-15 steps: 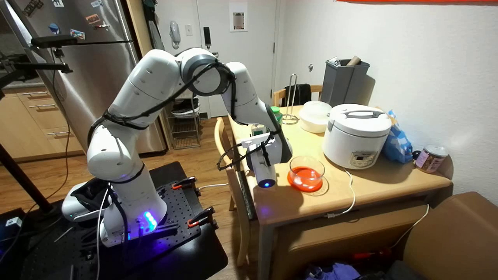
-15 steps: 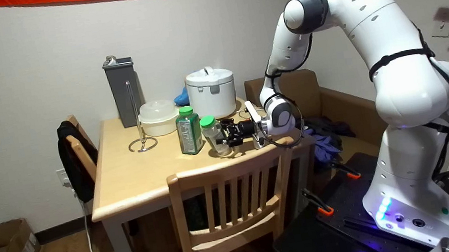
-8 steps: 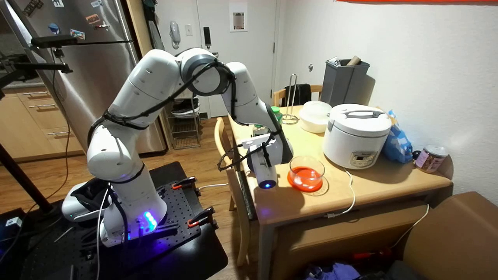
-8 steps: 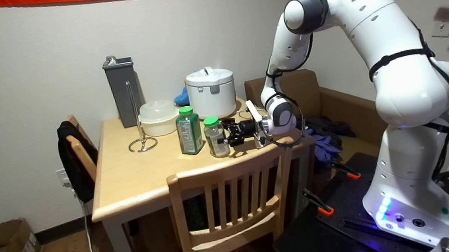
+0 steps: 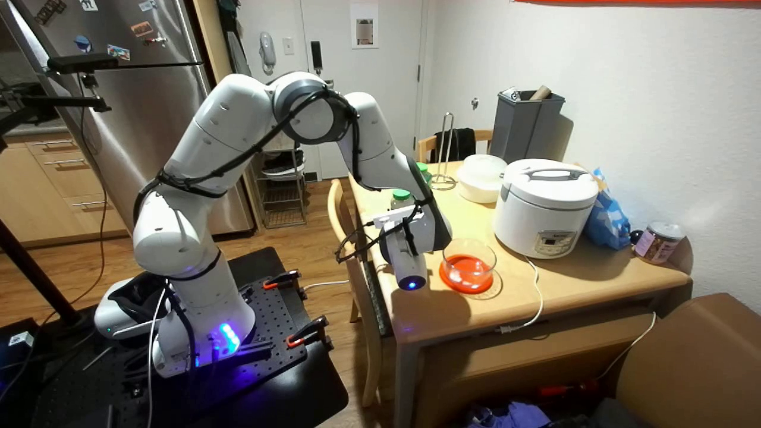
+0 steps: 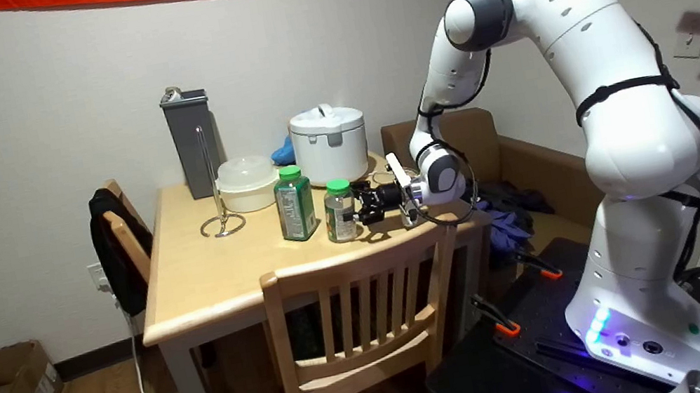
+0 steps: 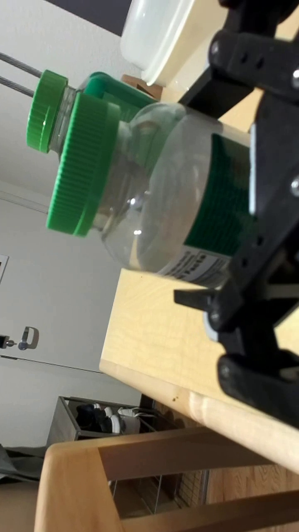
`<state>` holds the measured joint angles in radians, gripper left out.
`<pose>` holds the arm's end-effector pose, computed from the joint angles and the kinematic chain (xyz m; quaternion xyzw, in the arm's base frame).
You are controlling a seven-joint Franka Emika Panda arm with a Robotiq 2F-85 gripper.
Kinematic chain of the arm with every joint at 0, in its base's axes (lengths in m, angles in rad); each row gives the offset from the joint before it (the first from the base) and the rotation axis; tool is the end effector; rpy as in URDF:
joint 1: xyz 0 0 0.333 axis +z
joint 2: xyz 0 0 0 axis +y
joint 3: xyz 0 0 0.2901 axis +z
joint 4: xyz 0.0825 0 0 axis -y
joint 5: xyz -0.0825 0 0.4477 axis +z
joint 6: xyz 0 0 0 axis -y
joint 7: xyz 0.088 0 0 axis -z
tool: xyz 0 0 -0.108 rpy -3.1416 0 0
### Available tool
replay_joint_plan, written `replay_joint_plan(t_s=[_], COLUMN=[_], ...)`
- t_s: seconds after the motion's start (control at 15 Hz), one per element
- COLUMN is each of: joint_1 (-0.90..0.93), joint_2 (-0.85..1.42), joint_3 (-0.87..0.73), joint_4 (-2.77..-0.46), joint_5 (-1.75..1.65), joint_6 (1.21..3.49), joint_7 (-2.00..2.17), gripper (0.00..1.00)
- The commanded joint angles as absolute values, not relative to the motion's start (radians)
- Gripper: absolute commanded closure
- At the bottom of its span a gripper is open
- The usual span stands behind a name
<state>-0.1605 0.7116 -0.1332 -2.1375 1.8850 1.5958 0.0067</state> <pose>0.5201 -0.0637 0.0113 -0.4325 0.5667 0.2403 0.6589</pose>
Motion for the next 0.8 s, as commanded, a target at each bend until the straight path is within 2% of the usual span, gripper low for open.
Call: replay_joint_plan(t_s=[0.0, 0.73], joint_1=[-0.139, -0.11], joint_2=[0.598, 0.435], joint_3=[-0.169, -0.171], joint_4=[-2.195, -2.223], joint_5=[1.858, 1.722], joint_6=[1.663, 1.796], joint_7=[0.036, 0.08], gripper=[0.0, 0.0])
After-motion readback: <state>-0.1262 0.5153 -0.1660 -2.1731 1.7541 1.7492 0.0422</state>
